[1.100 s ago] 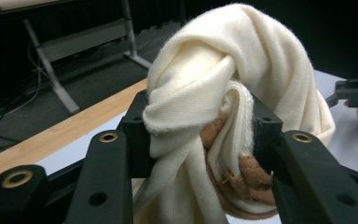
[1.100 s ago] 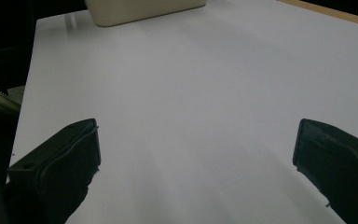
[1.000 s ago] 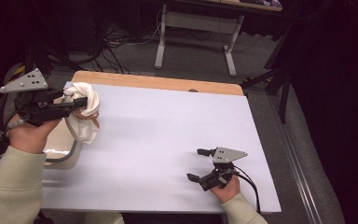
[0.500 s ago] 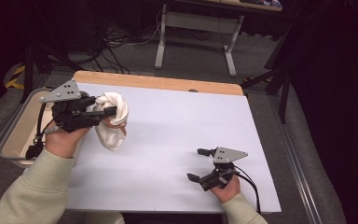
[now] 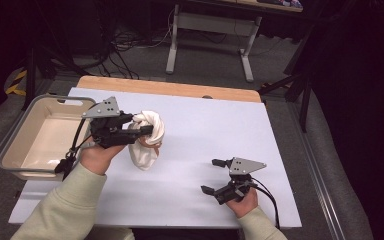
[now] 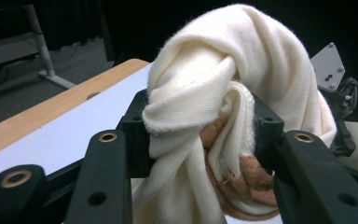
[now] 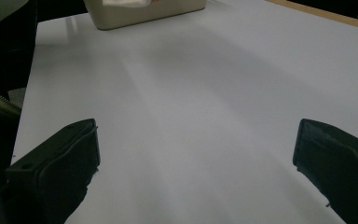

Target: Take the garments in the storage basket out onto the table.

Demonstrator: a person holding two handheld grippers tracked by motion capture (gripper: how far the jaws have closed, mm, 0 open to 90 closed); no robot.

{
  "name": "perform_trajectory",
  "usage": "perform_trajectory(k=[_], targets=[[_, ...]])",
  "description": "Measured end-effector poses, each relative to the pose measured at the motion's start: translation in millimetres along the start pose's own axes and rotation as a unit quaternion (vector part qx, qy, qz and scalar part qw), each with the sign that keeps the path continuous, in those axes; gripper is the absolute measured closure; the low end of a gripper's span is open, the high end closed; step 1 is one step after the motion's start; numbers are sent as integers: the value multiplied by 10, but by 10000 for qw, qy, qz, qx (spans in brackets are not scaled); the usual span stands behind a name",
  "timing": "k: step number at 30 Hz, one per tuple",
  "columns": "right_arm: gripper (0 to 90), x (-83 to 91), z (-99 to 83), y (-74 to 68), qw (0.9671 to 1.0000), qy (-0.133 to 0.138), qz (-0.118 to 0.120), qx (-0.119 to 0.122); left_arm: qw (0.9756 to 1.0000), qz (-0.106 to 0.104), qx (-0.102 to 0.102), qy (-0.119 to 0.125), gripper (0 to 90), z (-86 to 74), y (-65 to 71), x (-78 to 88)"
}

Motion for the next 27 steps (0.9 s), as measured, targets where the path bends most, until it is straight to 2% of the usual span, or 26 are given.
perform_trajectory(k=[6,9,10,11,13,14,16,22,27], targets=[[9,-2,0,1,10000,-2,6,-2,9997,-158,120,174,542,-68,65,-138],[9,-2,0,-1,10000,-2,13,7,9997,-221,63,82,541,-147,132,-290],[9,-2,0,-1,10000,-2,13,7,9997,-221,63,82,541,-147,132,-290],[9,-2,1,-3,10000,-2,17,9,9997,-238,-16,75,540,-189,168,-376],[9,-1,1,-4,10000,-3,18,10,9997,-213,-66,45,536,-212,181,-416],[9,-1,0,-5,10000,-4,22,13,9997,-167,-172,-46,535,-251,202,-487],[9,0,0,-5,10000,-8,23,17,9997,-158,-189,-41,533,-286,221,-545],[9,-1,0,-3,10000,-4,30,13,9998,-119,-114,-87,529,-410,215,-672],[9,0,-2,0,10000,-6,30,-1,9995,-23,-99,-298,527,-550,152,-737]])
Point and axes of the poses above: each handheld gripper's, and its own axes: x roughly backward along the jaws, z roughly out of its top, y roughly to its right, the point moved 7 cm from there along -x, roughly forward along the jaws, and after that the axes turned 4 degrees about -x, right-handed, at the moved point
